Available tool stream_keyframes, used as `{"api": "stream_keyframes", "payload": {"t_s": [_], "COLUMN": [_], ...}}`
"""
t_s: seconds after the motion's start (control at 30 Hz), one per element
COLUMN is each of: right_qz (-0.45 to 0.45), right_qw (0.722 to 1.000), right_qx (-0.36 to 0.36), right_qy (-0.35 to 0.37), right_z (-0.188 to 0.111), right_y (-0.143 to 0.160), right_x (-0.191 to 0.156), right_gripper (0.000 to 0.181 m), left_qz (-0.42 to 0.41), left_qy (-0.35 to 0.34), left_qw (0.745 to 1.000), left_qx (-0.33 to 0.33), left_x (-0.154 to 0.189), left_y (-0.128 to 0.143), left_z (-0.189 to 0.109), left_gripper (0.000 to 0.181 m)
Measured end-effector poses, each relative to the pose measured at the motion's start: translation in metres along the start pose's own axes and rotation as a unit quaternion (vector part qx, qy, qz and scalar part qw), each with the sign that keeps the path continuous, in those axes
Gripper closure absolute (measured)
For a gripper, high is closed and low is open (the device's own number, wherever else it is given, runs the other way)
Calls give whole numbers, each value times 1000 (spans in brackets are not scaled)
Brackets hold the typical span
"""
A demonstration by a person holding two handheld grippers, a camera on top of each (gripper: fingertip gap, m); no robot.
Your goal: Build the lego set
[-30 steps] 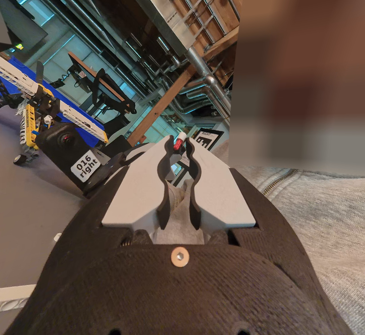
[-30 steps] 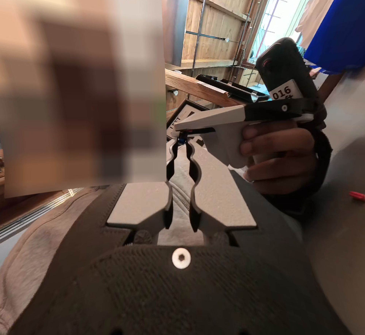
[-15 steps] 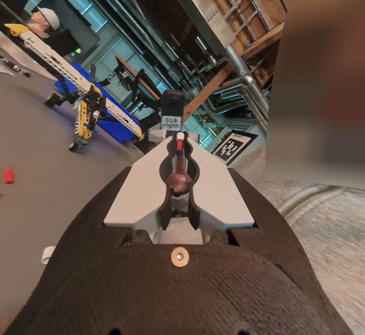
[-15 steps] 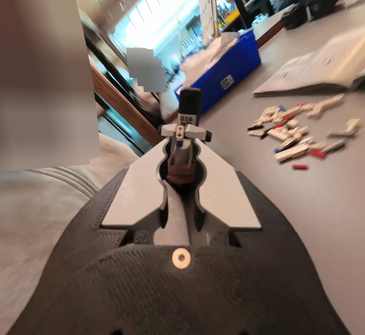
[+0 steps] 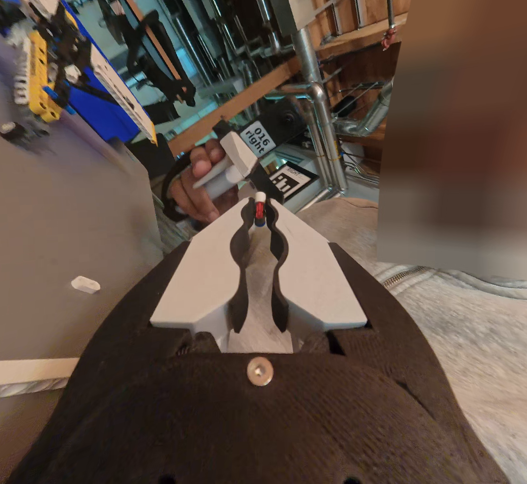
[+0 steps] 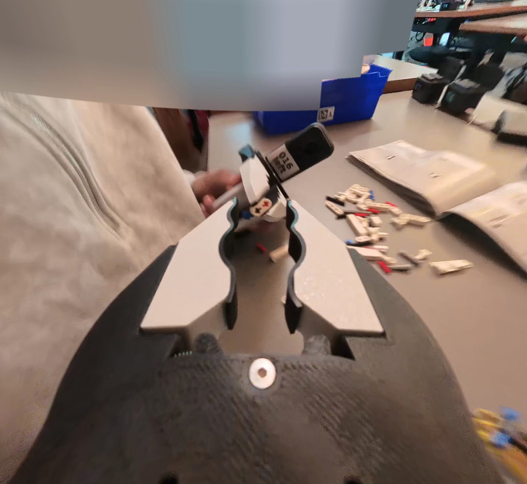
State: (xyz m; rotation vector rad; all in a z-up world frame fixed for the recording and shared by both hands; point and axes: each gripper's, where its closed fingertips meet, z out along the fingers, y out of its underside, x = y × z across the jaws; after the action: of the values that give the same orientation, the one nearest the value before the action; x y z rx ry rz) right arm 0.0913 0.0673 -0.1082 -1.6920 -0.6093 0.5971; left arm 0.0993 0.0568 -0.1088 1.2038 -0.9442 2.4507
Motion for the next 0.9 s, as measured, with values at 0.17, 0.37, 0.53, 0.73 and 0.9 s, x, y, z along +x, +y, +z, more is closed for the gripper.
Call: {"api": "stream_keyframes", "payload": {"t_s": [0.17,0.37,0.53,0.73,0.9], "right_qz": [-123,-147,-137,-122,-29], "right_qw": [991,987,989,992,999], "right_qx": [-58,-66,-45,-34,-6], "right_qy": [-12,-18,11,27,25], "right_z": [3,3,2,2,0], "right_y": [10,11,6,6,1], "right_x": [-11,-11,-4,-2,4], "right_gripper": [160,167,168,168,157], "left_qz": [-23,-29,-36,-22,6], "left_qy": [1,8,18,7,-6], "left_qw": [999,999,999,1000,1000], "left_qx": [-37,-36,-13,-9,2], "left_x": [-2,-1,0,-1,-1], "left_y": [11,10,3,2,-2], "left_z": [4,4,0,0,-3], "left_gripper": [176,173,166,174,176]}}
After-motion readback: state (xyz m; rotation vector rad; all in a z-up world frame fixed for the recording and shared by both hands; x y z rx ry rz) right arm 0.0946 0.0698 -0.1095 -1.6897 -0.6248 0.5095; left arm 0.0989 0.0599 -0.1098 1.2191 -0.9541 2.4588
